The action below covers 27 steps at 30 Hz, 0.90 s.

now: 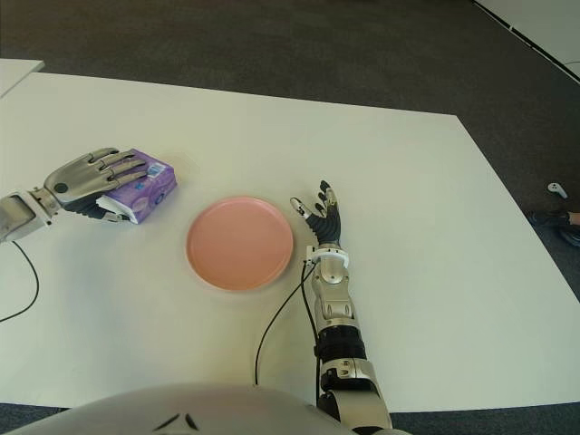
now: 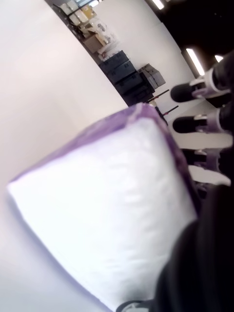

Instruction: Put the tissue paper into the plate.

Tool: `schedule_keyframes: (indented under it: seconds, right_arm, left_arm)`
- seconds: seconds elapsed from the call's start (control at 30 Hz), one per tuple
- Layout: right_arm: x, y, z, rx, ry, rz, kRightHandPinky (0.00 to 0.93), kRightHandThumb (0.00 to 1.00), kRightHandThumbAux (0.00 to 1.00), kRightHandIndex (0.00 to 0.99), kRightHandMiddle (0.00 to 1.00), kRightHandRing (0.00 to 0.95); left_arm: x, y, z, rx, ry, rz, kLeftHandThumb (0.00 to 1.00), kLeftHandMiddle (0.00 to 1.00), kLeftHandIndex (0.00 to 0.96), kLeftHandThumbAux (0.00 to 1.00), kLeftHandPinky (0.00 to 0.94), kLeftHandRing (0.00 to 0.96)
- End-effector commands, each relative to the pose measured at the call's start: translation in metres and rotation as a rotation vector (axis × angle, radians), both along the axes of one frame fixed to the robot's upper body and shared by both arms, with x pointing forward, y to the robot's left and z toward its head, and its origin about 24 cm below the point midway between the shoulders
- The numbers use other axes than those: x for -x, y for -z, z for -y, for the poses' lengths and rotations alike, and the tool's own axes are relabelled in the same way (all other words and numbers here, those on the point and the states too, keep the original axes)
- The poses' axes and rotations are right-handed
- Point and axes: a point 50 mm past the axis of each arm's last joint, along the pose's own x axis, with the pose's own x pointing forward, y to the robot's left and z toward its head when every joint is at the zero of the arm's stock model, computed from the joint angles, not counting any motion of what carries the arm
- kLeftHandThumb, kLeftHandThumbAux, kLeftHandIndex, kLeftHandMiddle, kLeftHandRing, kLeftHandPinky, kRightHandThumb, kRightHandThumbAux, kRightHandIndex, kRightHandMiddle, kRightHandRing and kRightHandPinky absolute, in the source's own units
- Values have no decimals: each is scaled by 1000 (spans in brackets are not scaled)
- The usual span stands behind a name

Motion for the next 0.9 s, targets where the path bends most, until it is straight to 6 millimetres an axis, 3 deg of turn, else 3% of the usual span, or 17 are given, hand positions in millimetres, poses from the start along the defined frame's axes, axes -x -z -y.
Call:
schedule_keyframes:
  seconds: [0.03, 0.9]
  right_arm:
    - [21, 33, 3, -20, 19, -183, 94, 141, 675, 78, 70, 58]
    - [24, 32, 6, -13, 17, -181, 91, 128, 663, 74, 63, 48]
  left_arm:
    - [10, 24, 7, 9, -14, -85, 258, 0, 0, 235, 0, 0]
    - [11, 35, 9, 88, -139, -157, 344, 0, 0, 215, 0, 0]
